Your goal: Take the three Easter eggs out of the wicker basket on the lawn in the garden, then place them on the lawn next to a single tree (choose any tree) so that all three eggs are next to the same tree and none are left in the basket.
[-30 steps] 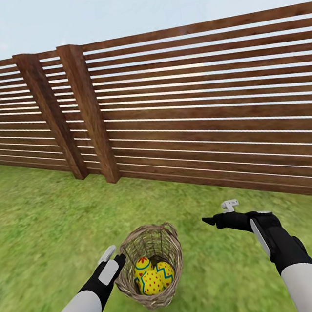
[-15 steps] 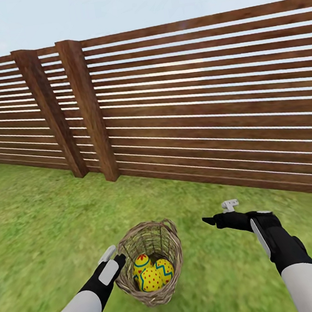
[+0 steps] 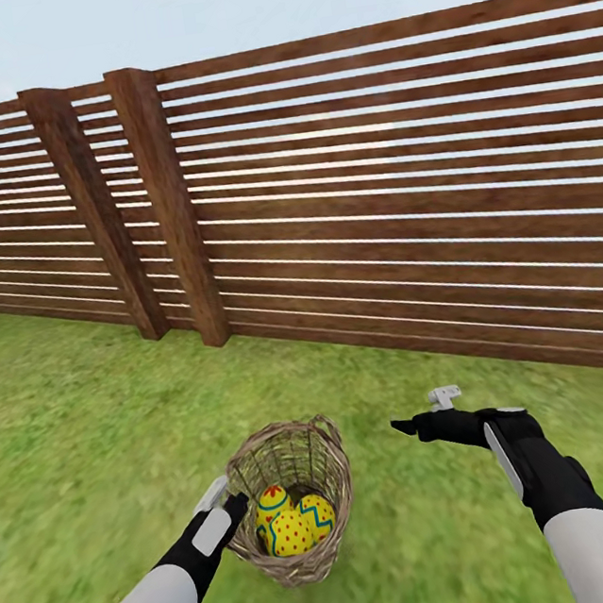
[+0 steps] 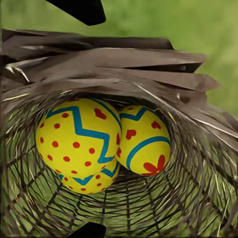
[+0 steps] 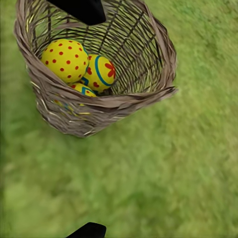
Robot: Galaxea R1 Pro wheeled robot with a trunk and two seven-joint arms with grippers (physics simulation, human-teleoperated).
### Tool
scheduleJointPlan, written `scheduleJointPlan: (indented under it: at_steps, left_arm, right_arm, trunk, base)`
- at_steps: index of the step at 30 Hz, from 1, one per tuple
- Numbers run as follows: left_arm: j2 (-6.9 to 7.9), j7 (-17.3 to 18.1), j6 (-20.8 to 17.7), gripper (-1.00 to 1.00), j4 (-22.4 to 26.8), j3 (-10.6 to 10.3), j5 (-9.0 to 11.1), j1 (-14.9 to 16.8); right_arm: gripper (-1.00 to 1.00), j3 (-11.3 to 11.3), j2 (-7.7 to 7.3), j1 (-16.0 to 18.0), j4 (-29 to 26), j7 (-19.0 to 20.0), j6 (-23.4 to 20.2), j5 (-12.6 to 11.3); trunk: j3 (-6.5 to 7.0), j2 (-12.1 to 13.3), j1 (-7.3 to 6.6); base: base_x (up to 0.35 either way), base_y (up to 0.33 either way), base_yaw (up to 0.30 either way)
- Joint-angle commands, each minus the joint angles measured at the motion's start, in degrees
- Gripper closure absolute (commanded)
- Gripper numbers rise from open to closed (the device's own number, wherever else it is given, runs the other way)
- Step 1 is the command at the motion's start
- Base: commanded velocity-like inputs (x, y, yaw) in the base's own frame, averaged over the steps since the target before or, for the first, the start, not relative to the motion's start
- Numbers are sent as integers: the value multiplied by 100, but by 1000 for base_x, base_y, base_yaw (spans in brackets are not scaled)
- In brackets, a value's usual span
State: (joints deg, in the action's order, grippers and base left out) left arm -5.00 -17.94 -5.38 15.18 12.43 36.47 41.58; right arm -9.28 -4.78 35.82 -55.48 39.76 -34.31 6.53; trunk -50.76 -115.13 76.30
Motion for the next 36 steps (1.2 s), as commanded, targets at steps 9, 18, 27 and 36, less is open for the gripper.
scheduleJointPlan:
  at_steps: [9, 18, 27, 36]
  left_arm:
    - [7, 80, -19, -100, -15, 0, 28, 0]
    - [41, 80, -16, -100, -15, 5, 29, -2]
    - [207, 80, -7, 100, -17, 5, 53, -21]
    - [204, 80, -7, 100, -15, 6, 54, -21]
  right_arm:
    - [-100, -18, 3, 4, -6, 49, -15, 59]
    - [-100, -19, 3, 4, -6, 51, -15, 59]
    - [-100, -17, 3, 4, -6, 50, -15, 59]
    - [-100, -20, 3, 4, -3, 49, -18, 59]
  trunk:
    - [-131, -285, 154]
    - [-131, -285, 154]
    - [-131, -285, 154]
    - [-131, -285, 154]
  base:
    - [0, 0, 0]
    - [0, 0, 0]
    - [0, 0, 0]
    - [0, 0, 0]
